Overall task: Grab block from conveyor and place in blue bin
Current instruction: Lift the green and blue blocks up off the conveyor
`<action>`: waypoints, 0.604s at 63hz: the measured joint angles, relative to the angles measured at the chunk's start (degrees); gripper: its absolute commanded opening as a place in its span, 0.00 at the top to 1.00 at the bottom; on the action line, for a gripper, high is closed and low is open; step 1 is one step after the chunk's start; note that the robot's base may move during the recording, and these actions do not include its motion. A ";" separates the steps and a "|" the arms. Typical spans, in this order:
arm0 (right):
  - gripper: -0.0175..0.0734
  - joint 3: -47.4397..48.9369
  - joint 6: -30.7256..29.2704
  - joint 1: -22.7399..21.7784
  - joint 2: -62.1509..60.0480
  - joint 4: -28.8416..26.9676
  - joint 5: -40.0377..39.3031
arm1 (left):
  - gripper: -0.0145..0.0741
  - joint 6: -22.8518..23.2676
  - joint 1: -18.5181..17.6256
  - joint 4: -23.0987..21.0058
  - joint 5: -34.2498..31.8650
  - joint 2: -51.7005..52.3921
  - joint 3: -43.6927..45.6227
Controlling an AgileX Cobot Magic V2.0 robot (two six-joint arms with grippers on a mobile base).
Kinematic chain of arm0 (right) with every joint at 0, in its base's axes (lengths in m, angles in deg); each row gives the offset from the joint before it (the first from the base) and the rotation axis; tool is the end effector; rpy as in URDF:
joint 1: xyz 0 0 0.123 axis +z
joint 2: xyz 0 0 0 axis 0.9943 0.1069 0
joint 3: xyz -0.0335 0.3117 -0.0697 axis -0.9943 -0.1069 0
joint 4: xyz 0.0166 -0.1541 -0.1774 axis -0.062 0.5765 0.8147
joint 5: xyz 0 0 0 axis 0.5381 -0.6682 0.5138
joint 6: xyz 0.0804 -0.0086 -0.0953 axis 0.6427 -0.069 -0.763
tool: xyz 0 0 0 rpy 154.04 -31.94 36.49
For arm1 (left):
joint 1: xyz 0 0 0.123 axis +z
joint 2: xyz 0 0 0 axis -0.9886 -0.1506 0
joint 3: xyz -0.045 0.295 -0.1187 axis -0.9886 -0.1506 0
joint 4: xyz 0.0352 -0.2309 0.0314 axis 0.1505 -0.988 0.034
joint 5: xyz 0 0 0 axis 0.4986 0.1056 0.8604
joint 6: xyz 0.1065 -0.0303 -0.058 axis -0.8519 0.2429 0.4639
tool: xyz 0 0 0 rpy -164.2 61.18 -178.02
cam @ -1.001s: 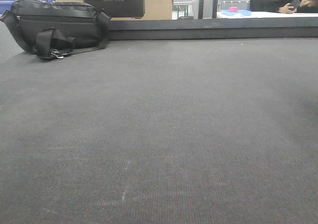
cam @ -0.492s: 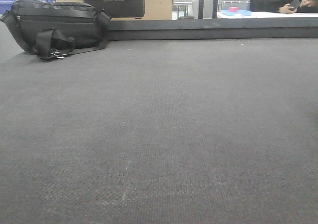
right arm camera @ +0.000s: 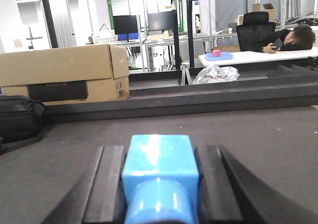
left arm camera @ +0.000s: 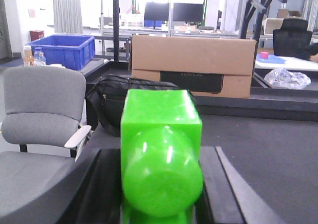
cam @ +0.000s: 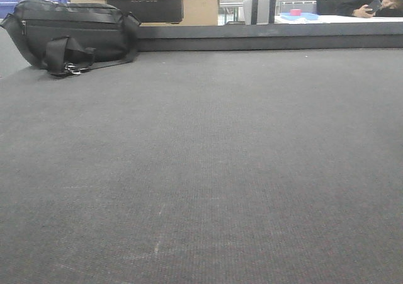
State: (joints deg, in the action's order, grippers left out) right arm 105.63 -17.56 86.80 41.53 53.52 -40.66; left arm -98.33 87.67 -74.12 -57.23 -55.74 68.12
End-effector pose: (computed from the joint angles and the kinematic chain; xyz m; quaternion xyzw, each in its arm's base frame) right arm 0.0707 0.0054 0.3510 0.0301 0.6763 0.0798 0.7317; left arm 0.0803 0.0021 0.3891 -0.0236 0.6906 0.0165 0.7227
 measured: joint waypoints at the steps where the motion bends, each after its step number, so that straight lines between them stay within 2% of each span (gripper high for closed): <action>1: 0.99 0.00 0.00 0.00 -0.37 0.00 0.06 | 0.96 0.00 0.00 0.00 0.12 0.11 0.00; 14: 0.99 0.00 0.00 0.00 -3.62 0.05 0.51 | 0.96 0.00 0.00 0.11 3.46 0.33 0.00; 28: 0.99 3.81 0.00 0.00 -3.81 1.66 12.17 | 0.96 0.00 0.00 0.11 4.34 0.46 0.00; 38: 0.99 6.95 0.00 0.00 -3.81 5.15 14.40 | 0.96 0.00 0.00 0.11 4.34 0.46 0.00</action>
State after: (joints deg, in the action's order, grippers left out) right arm 112.57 -17.56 86.80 37.72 58.67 -26.26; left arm -98.33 87.67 -74.01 -52.89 -55.29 68.12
